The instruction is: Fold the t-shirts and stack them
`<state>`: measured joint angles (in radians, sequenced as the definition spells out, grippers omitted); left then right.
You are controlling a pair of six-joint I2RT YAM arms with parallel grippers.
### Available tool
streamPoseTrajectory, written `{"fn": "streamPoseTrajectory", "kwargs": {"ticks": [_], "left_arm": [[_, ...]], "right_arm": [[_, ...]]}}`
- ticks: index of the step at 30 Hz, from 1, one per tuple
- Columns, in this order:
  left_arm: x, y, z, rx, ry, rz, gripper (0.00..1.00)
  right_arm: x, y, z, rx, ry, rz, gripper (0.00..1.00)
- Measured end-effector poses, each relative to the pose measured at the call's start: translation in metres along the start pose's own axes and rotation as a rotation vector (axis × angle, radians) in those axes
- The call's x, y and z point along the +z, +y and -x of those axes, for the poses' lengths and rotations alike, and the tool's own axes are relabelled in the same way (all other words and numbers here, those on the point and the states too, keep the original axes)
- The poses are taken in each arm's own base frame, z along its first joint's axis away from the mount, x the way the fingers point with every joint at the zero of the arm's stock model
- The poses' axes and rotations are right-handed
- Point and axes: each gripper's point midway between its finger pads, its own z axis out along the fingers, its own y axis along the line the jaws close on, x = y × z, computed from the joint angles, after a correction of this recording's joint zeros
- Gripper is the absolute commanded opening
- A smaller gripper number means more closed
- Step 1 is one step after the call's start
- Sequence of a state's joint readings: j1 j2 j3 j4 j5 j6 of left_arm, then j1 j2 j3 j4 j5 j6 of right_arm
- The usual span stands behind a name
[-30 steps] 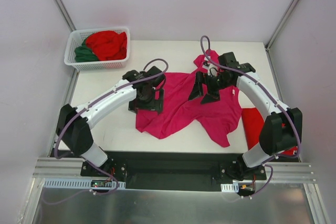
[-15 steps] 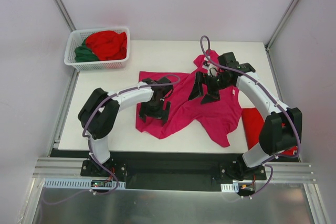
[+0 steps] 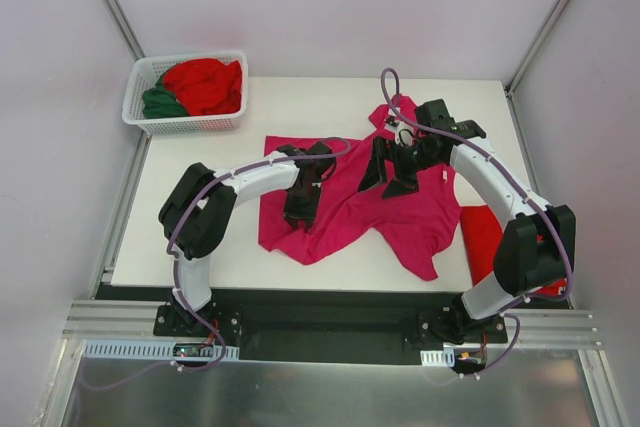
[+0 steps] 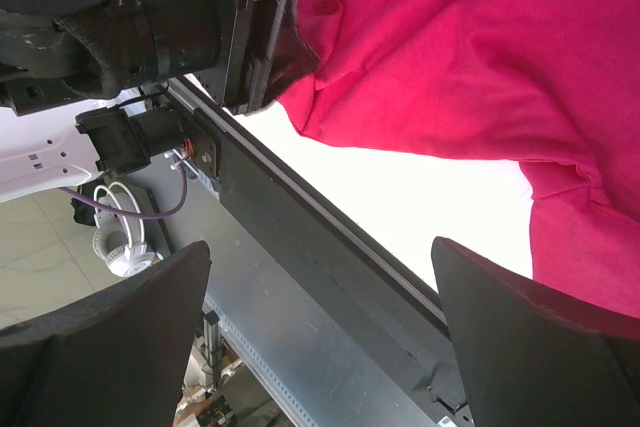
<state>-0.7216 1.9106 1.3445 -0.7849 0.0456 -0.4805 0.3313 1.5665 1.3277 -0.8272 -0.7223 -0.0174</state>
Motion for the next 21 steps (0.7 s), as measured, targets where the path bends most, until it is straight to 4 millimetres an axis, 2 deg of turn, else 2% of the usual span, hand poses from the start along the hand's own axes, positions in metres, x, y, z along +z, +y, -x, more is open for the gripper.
{"fn": "streamPoseTrajectory", "kwargs": {"ticks": [1,2,5,8,10,11,15,17,19,21], "left_arm": [[0.0,0.0,0.0,-0.001,0.001,-0.001,0.15],[0.0,-0.001,0.0,-0.001,0.002,-0.004,0.06],[0.0,-0.001,-0.001,-0.002,0.003,-0.005,0.05],[-0.005,0.001,-0.005,-0.006,0.002,-0.007,0.09],[-0.014,0.003,-0.013,-0.017,-0.004,-0.01,0.21],[-0.021,0.004,-0.018,-0.023,-0.013,-0.015,0.22],[-0.058,0.011,-0.044,-0.058,-0.061,-0.044,0.25],[-0.072,0.015,-0.057,-0.073,-0.088,-0.057,0.17],[-0.08,0.022,-0.079,-0.094,-0.093,-0.066,0.09],[-0.08,0.033,-0.102,-0.114,-0.079,-0.06,0.07]], "right_arm": [[0.0,0.0,0.0,0.0,0.0,0.0,0.96],[0.0,0.0,0.0,0.0,0.0,0.0,0.96],[0.0,0.0,0.0,-0.001,0.0,0.0,0.96],[0.0,0.0,0.0,-0.002,0.001,0.0,0.96],[0.0,0.0,0.0,-0.001,0.001,0.0,0.96],[0.0,0.0,0.0,-0.001,0.002,0.0,0.96],[0.004,-0.003,0.0,0.008,0.013,-0.002,0.96],[0.006,-0.004,-0.001,0.012,0.02,-0.004,0.96],[0.007,-0.005,-0.001,0.013,0.025,-0.004,0.96],[0.008,-0.005,-0.002,0.014,0.028,-0.004,0.96]]}}
